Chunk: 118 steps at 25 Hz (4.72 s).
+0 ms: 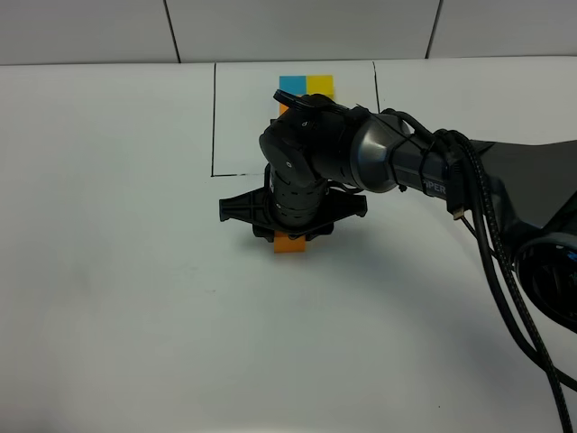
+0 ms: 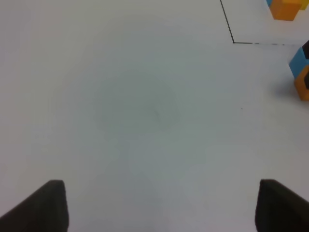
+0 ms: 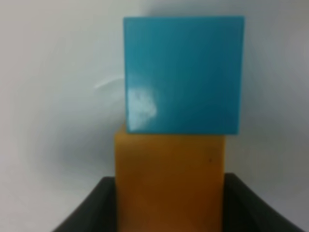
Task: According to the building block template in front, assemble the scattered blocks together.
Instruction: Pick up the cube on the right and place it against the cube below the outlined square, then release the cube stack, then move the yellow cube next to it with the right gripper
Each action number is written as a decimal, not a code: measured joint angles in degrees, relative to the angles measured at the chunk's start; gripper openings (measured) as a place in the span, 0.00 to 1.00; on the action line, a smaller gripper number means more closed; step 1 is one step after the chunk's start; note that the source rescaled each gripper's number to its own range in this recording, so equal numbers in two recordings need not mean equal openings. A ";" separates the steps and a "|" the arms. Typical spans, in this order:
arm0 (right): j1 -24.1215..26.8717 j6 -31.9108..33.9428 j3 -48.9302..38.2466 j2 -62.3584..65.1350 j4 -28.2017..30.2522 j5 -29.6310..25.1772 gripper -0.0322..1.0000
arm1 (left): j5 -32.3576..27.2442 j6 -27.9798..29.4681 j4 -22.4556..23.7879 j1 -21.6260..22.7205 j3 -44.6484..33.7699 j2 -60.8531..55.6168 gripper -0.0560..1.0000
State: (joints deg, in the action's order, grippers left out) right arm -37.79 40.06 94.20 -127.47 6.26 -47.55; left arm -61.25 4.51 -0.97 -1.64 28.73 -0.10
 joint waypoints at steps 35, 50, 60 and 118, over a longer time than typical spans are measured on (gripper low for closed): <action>0.93 -7.62 -0.47 1.75 -3.29 -0.74 0.83 | 0.00 0.00 0.00 0.00 0.00 0.00 0.69; 7.85 -26.00 -14.84 18.76 -2.98 -6.17 0.87 | 0.00 0.00 0.00 0.00 0.00 0.00 0.69; 29.82 -34.00 -41.08 39.60 -3.20 3.19 0.87 | 0.00 0.20 0.00 0.00 0.00 0.00 0.69; 31.69 -69.37 -43.53 29.27 -0.10 9.33 0.04 | 0.00 0.09 0.00 0.00 0.00 0.00 0.69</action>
State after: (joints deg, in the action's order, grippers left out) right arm -6.09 -29.31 50.67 -98.20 6.17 -38.22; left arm -61.25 4.61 -0.97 -1.64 28.73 -0.10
